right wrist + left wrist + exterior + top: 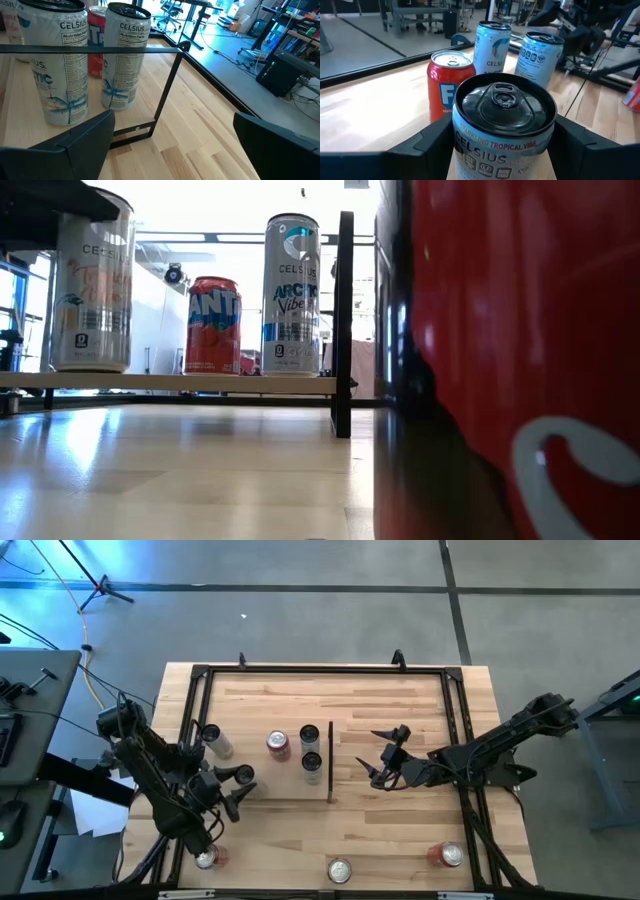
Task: Place canned beverage on shelf
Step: Put the white yellow soda can aligned with the other white yellow soda can on the shelf
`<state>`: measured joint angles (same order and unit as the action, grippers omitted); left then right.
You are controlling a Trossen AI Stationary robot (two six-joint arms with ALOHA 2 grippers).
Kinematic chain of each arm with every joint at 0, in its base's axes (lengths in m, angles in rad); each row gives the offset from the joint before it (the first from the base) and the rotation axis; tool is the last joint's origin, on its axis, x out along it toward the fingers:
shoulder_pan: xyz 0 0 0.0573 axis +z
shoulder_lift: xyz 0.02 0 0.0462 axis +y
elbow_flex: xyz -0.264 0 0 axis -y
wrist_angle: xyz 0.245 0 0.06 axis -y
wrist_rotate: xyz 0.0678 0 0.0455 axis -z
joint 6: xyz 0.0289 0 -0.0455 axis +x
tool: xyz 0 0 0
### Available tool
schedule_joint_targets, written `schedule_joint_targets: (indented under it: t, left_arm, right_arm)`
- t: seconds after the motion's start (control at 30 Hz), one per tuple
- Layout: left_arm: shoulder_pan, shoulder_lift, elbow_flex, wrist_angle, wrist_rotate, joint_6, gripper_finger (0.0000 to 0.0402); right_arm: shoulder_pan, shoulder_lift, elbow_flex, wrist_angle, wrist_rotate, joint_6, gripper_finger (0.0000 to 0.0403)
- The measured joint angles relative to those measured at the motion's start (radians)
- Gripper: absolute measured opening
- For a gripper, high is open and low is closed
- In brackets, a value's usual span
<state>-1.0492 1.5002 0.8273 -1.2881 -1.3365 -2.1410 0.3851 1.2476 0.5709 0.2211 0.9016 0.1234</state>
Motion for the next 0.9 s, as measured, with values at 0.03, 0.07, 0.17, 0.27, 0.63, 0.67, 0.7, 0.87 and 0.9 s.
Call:
schedule_joint_targets:
  t: [0.03,0.07,0.17,0.27,0.63,0.67,0.7,0.87,0.9]
  left_arm:
    - [0.000,0.000,-0.002,0.000,0.001,0.007,0.0234]
    - [0.000,0.000,-0.003,0.001,0.004,0.017,0.0234]
    - [0.000,-0.001,-0.003,-0.005,0.014,0.035,0.0234]
    - [0.000,-0.004,-0.004,-0.028,0.023,0.031,0.0234]
    - [0.000,-0.097,-0.007,-0.048,0.089,0.100,0.0234]
    - [0.000,-0.098,-0.007,-0.048,0.093,0.109,0.0234]
    - [0.002,-0.098,-0.007,-0.048,0.096,0.118,0.0234]
    - [0.002,-0.098,-0.007,-0.051,0.098,0.113,0.0234]
    - [0.002,-0.098,-0.007,-0.051,0.098,0.111,0.0234]
  right_arm:
    - [0.000,0.000,0.000,0.000,0.000,0.000,0.0393]
    - [0.000,0.000,0.000,0.000,0.000,0.000,0.0393]
    - [0.000,0.000,0.000,0.000,0.000,0.000,0.0393]
    - [0.000,0.000,0.000,0.000,0.000,0.000,0.0393]
    - [0.000,0.000,0.000,0.000,0.000,0.000,0.0393]
    - [0.000,0.000,0.000,0.000,0.000,0.000,0.0393]
    - [0.000,0.000,0.000,0.000,0.000,0.000,0.0393]
    - [0.000,0.000,0.000,0.000,0.000,0.000,0.0393]
    - [0.000,0.000,0.000,0.000,0.000,0.000,0.0393]
